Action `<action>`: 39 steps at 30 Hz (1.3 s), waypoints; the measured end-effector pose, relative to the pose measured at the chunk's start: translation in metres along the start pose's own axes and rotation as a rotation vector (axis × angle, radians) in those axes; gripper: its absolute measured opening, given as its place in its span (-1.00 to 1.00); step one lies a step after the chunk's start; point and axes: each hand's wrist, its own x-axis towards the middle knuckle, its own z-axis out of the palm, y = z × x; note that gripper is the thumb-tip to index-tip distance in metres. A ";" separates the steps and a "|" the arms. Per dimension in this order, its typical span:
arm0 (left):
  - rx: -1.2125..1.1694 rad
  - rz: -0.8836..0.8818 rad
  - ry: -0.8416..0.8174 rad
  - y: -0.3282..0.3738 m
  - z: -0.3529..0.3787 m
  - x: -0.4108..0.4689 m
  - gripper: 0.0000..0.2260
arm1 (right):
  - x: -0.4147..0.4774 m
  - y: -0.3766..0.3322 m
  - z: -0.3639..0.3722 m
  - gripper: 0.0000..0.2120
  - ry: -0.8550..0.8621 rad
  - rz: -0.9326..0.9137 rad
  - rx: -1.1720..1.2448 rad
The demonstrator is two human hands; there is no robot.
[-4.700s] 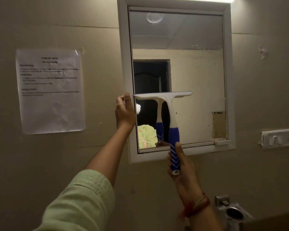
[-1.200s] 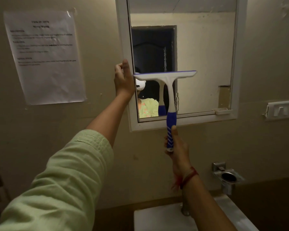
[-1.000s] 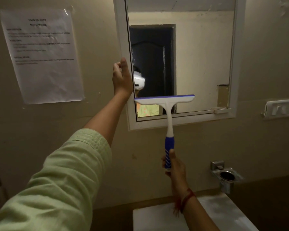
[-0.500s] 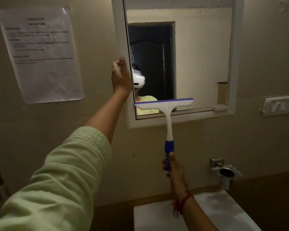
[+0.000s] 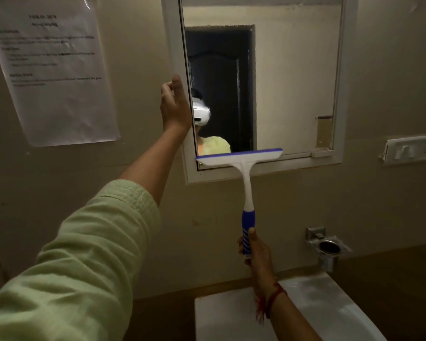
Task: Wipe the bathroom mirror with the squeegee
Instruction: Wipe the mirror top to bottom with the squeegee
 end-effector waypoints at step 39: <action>0.010 -0.034 0.008 0.006 -0.001 -0.003 -0.75 | -0.005 -0.011 0.006 -0.62 0.091 -0.104 0.121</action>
